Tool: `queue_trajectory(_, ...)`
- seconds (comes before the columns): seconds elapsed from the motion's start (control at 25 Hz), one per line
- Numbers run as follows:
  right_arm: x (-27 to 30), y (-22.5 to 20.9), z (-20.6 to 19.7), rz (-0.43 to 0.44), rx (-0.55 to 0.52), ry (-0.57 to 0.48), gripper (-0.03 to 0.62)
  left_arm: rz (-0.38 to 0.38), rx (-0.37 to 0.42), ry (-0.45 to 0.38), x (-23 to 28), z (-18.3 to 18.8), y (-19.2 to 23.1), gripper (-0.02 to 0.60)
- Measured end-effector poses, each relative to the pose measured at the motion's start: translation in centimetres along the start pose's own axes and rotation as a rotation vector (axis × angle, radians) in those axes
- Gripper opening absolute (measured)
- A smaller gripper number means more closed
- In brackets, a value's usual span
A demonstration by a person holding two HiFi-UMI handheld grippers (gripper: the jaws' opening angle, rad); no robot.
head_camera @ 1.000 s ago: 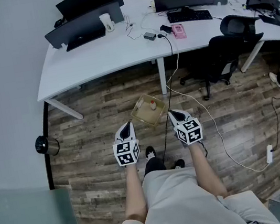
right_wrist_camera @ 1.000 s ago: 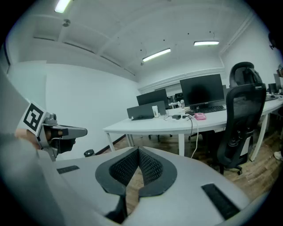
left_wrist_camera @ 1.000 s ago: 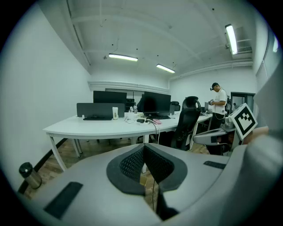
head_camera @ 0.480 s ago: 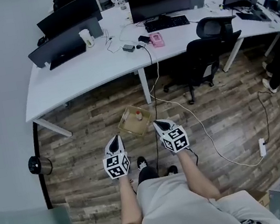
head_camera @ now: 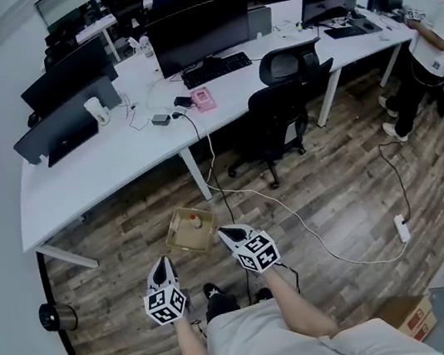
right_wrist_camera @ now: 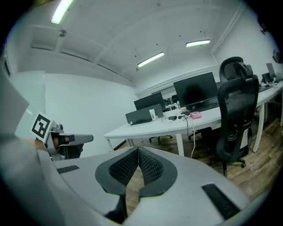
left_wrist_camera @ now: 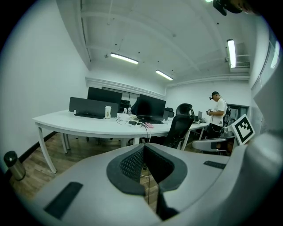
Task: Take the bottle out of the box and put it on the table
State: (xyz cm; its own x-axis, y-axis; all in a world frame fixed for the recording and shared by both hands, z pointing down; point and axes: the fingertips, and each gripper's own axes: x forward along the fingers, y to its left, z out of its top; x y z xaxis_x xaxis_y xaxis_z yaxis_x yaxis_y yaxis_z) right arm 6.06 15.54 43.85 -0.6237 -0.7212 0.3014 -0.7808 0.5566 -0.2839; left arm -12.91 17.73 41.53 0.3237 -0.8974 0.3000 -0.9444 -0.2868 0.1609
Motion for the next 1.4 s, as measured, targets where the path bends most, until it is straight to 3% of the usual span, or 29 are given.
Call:
queue_trajectory(0.4, 3.5, -0.9, 0.9, 0.057, -0.007, 0.008, 0.038, -0.016, 0.011, 0.083, 5.0, -1.4, 0.7, 0.014)
queue_trajectory(0.72, 9.3, -4.2, 5.9, 0.036, 0.009, 0.050, 0.038, -0.012, 0.003, 0.068, 12.0, 3.8, 4.7, 0.014)
queue_trajectory(0.96, 13.8, -5.5, 10.1, 0.045, -0.065, 0.064, 0.038, 0.009, -0.057, -0.002, 16.1, 7.9, 7.8, 0.014)
queue_trajectory(1.12, 16.4, -6.5, 11.2, 0.041, -0.092, 0.087, 0.038, 0.027, -0.074, 0.009, 17.6, 8.3, 10.2, 0.014)
queue_trajectory(1.4, 21.3, -8.3, 11.4, 0.010, -0.046, 0.102, 0.038, 0.040, -0.093, 0.051, 21.6, 8.8, 15.6, 0.014)
